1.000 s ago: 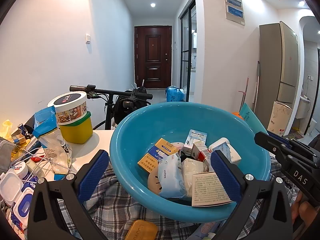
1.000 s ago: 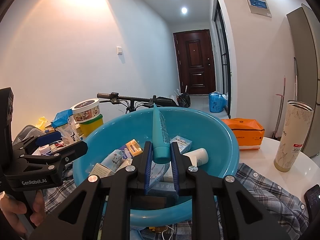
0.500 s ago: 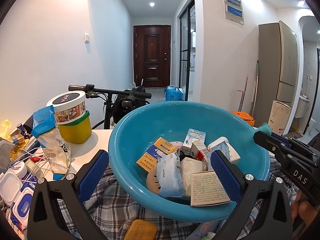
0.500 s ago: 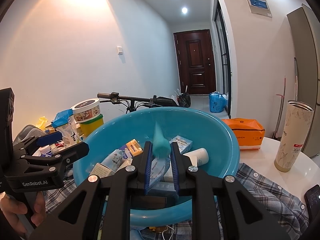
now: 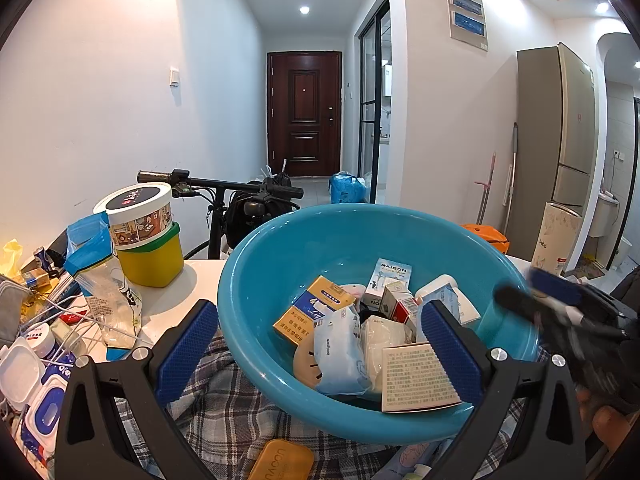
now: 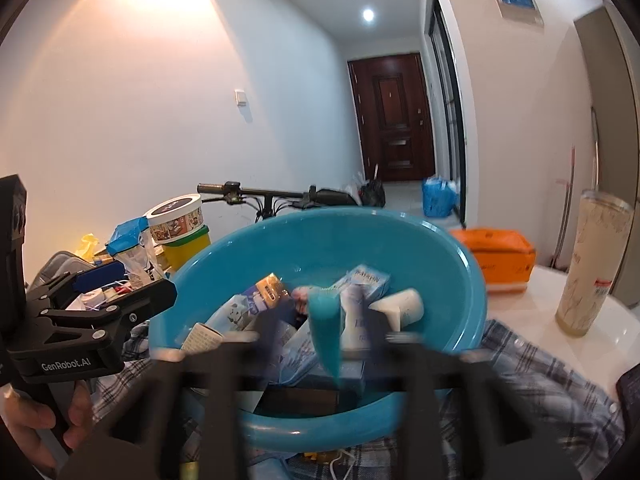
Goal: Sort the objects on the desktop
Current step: 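Withdraw the left gripper from the basin toward the shirt items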
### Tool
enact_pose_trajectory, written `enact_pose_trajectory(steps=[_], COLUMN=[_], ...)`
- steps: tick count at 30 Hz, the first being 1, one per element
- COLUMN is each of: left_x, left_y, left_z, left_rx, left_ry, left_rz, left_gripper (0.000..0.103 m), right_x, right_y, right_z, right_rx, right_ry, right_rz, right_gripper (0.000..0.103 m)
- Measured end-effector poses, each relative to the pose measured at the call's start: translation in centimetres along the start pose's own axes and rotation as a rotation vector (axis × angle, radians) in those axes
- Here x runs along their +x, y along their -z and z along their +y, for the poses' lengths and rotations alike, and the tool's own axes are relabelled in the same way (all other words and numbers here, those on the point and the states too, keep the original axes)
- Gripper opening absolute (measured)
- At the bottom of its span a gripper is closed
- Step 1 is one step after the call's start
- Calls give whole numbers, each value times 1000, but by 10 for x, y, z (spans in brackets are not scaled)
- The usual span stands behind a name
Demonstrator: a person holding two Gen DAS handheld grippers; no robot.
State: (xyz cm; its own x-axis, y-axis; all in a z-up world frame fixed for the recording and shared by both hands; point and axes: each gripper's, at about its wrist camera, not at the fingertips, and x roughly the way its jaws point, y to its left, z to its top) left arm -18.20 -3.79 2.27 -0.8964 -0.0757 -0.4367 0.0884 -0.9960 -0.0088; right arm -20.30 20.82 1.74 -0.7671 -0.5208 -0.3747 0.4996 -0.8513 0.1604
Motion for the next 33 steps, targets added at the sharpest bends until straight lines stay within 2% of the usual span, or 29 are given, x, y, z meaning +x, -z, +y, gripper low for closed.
enact_pose_trajectory(steps=[2,7,33], left_x=[0,0,-4], left_y=[0,0,3], left_z=[0,1,0], left_rx=[0,-4,-7], left_ry=[1,5,26], left_rz=[2,0,3], left_gripper=[103,103,103], right_x=[-1,-7,-13], right_y=[2,0,-3], right_z=[0,3,-3], right_rx=[13,6,29], right_ry=[38,33,44], right_rz=[-20,-51,-60], right_gripper=[103,103,103])
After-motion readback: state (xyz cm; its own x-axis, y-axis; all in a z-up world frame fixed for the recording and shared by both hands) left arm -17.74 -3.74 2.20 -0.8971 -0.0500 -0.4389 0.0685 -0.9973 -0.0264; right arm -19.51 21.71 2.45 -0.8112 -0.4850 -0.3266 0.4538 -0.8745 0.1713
